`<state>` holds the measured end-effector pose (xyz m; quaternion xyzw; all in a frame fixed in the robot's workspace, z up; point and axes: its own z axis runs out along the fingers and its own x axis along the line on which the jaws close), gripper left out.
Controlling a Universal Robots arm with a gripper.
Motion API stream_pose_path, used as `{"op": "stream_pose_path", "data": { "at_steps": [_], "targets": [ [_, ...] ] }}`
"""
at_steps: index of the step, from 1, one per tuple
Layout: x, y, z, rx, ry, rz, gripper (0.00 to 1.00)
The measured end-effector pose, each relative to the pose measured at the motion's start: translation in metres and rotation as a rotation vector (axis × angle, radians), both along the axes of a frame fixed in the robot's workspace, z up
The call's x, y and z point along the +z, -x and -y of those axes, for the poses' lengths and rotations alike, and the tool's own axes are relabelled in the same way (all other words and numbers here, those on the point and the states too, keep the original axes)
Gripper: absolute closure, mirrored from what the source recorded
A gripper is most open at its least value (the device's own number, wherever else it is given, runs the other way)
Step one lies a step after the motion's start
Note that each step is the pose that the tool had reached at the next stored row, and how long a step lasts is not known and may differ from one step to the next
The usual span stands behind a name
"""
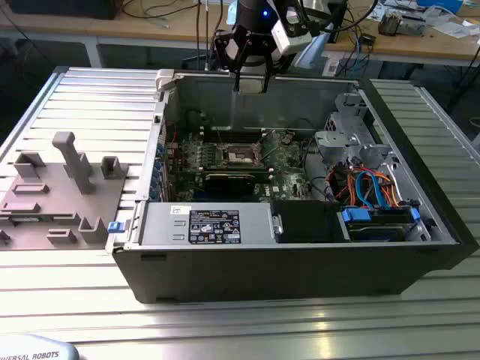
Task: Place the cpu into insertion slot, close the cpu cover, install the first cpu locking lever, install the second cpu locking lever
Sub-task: 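Place the cpu into insertion slot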
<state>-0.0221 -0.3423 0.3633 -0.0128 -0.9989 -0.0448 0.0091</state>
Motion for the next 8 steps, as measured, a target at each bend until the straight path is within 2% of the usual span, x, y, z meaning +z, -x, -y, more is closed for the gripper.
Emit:
{"op": "stream_pose_path", "data": {
  "at_steps": [8],
  "targets": [
    [-0.0024, 0.0001, 0.0, 0.0, -0.0001, 0.0, 0.46]
  ]
}}
